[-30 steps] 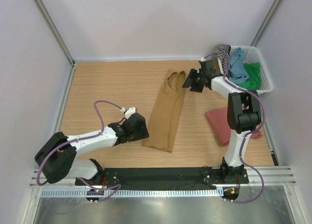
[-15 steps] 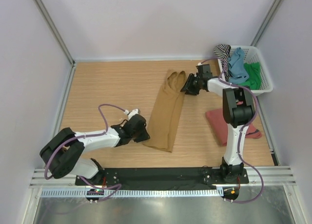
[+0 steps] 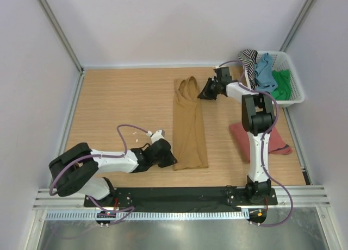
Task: Fold and stack the tank tops
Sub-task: Fold the tank top
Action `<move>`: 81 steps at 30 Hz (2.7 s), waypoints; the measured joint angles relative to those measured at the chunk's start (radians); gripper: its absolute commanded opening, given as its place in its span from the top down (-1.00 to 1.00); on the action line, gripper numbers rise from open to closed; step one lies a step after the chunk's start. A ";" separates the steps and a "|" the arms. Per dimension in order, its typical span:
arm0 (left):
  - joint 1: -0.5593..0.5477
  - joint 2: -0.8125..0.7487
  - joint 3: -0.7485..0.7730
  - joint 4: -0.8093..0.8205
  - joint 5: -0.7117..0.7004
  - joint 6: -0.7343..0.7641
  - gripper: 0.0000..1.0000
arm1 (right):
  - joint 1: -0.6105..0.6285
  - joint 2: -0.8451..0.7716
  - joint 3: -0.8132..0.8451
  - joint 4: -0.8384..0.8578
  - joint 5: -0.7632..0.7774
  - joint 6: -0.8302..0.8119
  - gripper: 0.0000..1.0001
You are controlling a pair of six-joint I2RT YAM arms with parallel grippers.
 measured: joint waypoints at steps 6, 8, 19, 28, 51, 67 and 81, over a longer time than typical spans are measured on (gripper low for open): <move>-0.013 -0.025 -0.034 0.055 -0.020 -0.068 0.22 | 0.006 0.013 0.042 0.001 -0.008 0.003 0.04; -0.016 -0.039 -0.045 0.057 -0.026 -0.076 0.17 | 0.006 -0.017 0.005 0.009 0.007 -0.002 -0.07; -0.016 -0.070 -0.055 0.034 -0.038 -0.063 0.16 | 0.057 -0.526 -0.517 -0.042 0.139 -0.013 -0.15; -0.016 -0.071 -0.056 0.031 -0.008 -0.053 0.17 | 0.187 -0.937 -0.962 -0.100 0.161 -0.031 -0.14; -0.023 -0.063 -0.084 0.041 0.105 -0.063 1.00 | 0.427 -1.158 -1.170 -0.200 0.138 0.102 0.98; 0.033 -0.173 0.125 -0.315 0.089 0.047 1.00 | 0.431 -1.248 -0.953 -0.368 0.192 0.066 0.98; 0.262 -0.046 0.449 -0.458 0.102 0.250 1.00 | 0.394 -0.919 -0.616 -0.381 0.300 -0.024 0.98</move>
